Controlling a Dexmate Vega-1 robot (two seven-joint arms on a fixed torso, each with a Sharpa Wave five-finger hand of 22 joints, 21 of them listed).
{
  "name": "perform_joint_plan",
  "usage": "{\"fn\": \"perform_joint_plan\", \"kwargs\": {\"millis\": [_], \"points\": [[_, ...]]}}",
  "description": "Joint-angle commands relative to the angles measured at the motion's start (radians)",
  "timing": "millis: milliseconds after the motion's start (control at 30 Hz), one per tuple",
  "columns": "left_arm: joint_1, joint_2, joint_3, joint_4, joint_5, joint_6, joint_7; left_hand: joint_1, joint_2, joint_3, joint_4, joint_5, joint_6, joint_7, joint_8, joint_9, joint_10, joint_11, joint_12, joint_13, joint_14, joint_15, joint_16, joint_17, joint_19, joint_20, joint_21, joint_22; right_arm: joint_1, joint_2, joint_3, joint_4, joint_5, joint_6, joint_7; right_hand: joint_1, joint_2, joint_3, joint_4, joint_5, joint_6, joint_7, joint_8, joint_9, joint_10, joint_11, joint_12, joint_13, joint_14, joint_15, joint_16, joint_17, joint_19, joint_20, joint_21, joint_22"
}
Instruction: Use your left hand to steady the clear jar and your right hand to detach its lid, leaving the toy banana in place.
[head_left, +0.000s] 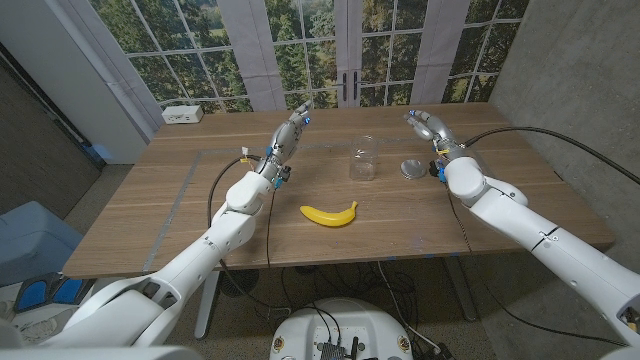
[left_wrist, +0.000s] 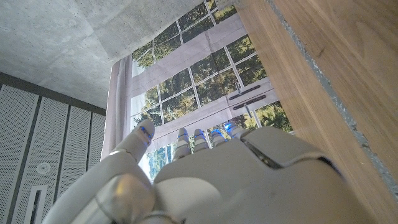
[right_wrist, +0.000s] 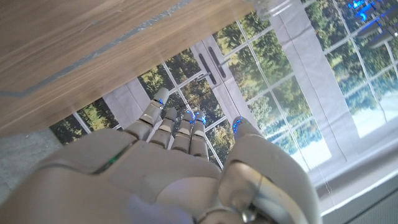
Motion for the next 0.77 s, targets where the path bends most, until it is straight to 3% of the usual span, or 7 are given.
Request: {"fn": "perform_joint_plan", "kwargs": {"millis": [33, 400, 767], "points": [[0.038, 0.033, -0.012, -0.064, 0.001, 0.033, 0.030, 0.004, 0.040, 0.001, -0.007, -0.002, 0.004, -0.008, 0.003, 0.000, -0.011, -0.006, 0.000, 0.002, -0.019, -0.088, 0.001, 0.000, -0.004, -0.094, 0.000, 0.002, -0.068, 0.078, 0.084, 0.129, 0.106, 0.299, 0.030, -0.008, 0.007, 0.033, 0.012, 0.006, 0.029, 0.004, 0.006, 0.000, 0.027, 0.003, 0.008, -0.005, 0.030, -0.089, 0.013, -0.004, 0.026, -0.078, -0.004, 0.003], [0.080, 0.069, -0.031, -0.127, -0.009, 0.063, 0.051, 0.003, 0.041, -0.003, -0.011, -0.002, 0.003, -0.009, 0.002, 0.000, -0.011, -0.006, 0.000, 0.002, -0.010, -0.086, 0.004, 0.000, -0.004, -0.094, -0.001, 0.002, -0.089, 0.174, 0.117, 0.254, 0.205, 0.538, 0.082, -0.038, 0.002, 0.079, 0.046, 0.008, 0.083, 0.009, 0.011, 0.001, 0.076, 0.010, 0.016, -0.017, 0.075, -0.095, 0.026, -0.015, 0.071, -0.084, -0.013, 0.003], [0.115, 0.090, -0.044, -0.162, -0.015, 0.092, 0.080, -0.002, 0.046, -0.011, -0.019, -0.001, -0.003, -0.005, 0.001, 0.000, -0.016, -0.003, 0.000, 0.003, -0.014, -0.085, 0.002, 0.001, -0.009, -0.094, -0.003, 0.003, -0.082, 0.249, 0.141, 0.361, 0.302, 0.679, 0.150, -0.066, -0.001, 0.115, 0.068, 0.007, 0.135, 0.014, 0.017, 0.001, 0.123, 0.018, 0.024, -0.026, 0.113, -0.093, 0.034, -0.028, 0.114, -0.083, -0.019, 0.004]]}}
